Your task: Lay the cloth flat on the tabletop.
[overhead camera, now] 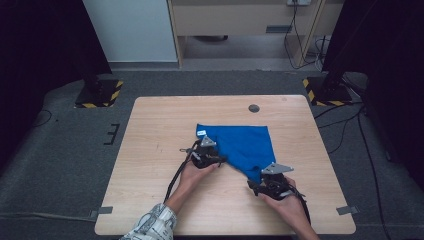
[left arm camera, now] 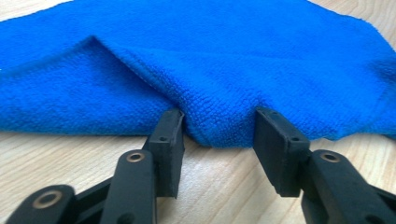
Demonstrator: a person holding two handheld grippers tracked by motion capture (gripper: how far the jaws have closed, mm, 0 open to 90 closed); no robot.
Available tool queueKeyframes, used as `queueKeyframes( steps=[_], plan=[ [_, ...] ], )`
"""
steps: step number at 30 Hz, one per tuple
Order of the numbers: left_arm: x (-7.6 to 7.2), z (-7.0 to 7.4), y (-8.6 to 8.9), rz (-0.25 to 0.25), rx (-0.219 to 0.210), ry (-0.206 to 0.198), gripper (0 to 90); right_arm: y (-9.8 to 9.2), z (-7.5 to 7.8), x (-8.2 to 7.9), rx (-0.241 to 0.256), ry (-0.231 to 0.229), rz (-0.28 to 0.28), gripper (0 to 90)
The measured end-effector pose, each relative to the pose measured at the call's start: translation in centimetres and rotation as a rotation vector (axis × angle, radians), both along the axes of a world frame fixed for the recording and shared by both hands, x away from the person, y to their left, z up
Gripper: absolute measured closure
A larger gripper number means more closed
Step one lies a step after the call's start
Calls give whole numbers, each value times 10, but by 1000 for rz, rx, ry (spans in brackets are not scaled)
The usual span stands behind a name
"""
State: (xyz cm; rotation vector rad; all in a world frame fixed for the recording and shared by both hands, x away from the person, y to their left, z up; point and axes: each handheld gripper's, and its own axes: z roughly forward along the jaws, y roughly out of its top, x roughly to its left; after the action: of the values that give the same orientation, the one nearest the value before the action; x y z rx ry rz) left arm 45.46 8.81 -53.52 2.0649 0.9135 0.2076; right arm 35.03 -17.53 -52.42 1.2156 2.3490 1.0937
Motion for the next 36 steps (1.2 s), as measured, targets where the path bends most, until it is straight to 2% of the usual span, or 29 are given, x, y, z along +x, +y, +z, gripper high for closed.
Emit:
queueKeyframes(
  steps=[6, 9, 15, 21, 25, 29, 33, 36],
  plan=[
    [-2, 0, -1, -9, 22, -11, 749, 2, -1, 2, -3, -7, 17, 604],
    [-2, 2, 0, -4, 12, -10, 841, 2, 0, 2, 0, -16, 20, 709],
    [-5, 19, 5, 9, -25, -21, 862, -3, 6, 4, 6, -37, 2, 851],
    [-7, 42, 21, 32, -54, -19, 865, -10, 13, 7, 8, -54, -21, 870],
    [-11, 56, 33, 39, -64, -18, 866, -13, 18, 8, 4, -65, -13, 870],
    [-19, 69, 37, 23, -7, -20, 866, -12, 26, 10, 8, -84, -4, 862],
    [-19, 76, 41, -1, 45, 23, 862, -8, 31, 14, -3, -105, 11, 800],
    [-7, 72, 41, 2, 74, 65, 860, -6, 28, 22, -5, -90, 10, 777]
  ],
)
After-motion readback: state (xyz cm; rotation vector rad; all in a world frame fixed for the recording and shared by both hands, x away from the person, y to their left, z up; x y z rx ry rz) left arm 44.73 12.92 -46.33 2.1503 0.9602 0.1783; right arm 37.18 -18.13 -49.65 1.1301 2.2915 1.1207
